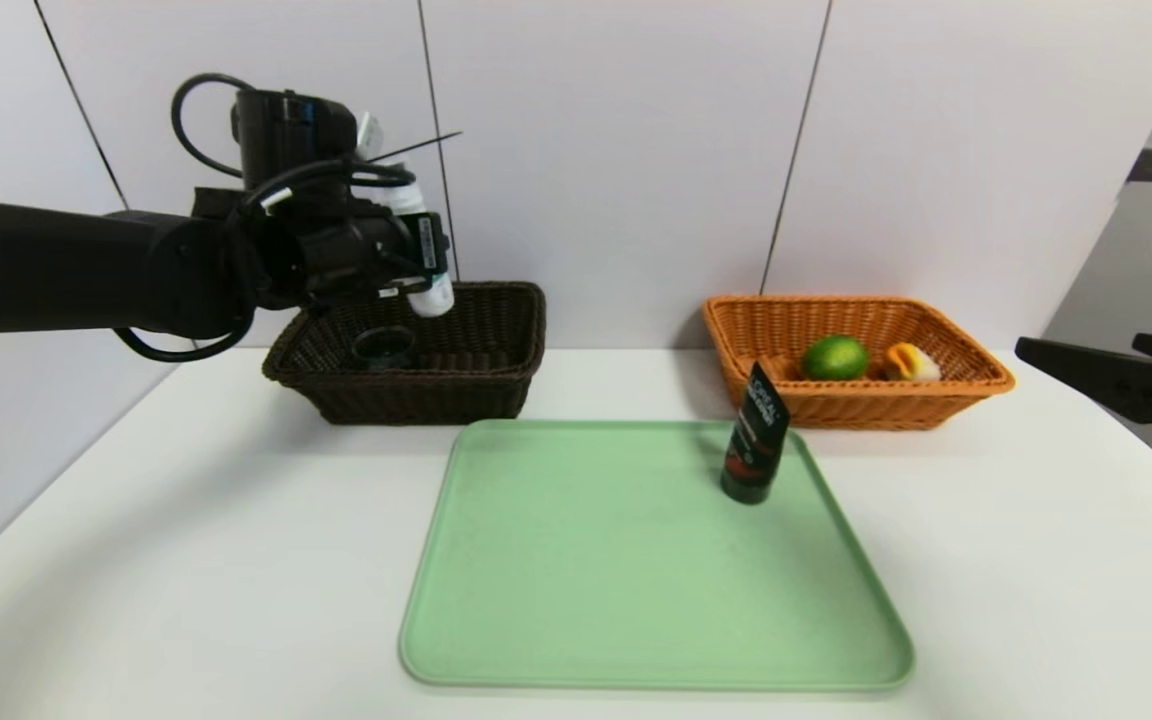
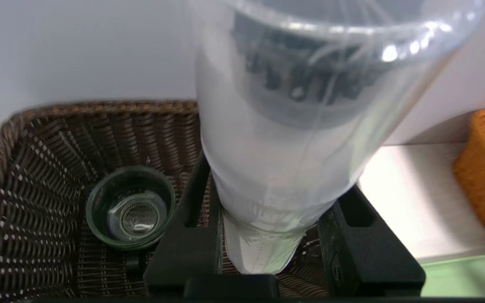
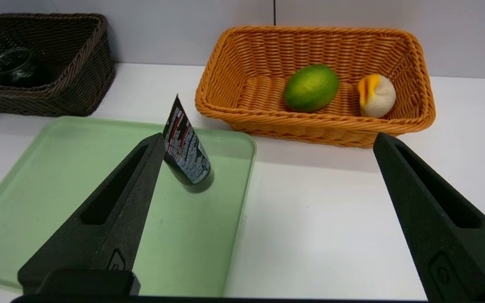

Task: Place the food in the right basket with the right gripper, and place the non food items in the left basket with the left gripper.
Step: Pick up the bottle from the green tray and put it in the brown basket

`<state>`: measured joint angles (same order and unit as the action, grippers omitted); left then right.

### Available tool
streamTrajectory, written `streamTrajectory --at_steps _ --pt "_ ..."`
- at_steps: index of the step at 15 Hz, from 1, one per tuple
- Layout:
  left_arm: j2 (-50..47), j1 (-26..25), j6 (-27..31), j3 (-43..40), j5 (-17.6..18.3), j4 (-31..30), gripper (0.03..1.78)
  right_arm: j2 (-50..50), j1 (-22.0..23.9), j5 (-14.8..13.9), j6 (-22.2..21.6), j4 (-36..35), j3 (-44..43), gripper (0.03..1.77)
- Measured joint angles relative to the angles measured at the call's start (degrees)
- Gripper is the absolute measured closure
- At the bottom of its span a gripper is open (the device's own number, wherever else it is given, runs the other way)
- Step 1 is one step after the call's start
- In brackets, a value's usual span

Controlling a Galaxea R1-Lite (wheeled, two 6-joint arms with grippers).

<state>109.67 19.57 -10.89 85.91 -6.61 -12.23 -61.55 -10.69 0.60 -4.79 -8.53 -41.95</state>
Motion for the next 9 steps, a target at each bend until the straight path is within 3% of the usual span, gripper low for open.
streamTrajectory --at_steps 9 --pt "13.7 -2.3 0.3 3.9 0.5 -4.5 1.18 -3.3 0.4 0.0 -0.2 -0.8 -0.7 0.09"
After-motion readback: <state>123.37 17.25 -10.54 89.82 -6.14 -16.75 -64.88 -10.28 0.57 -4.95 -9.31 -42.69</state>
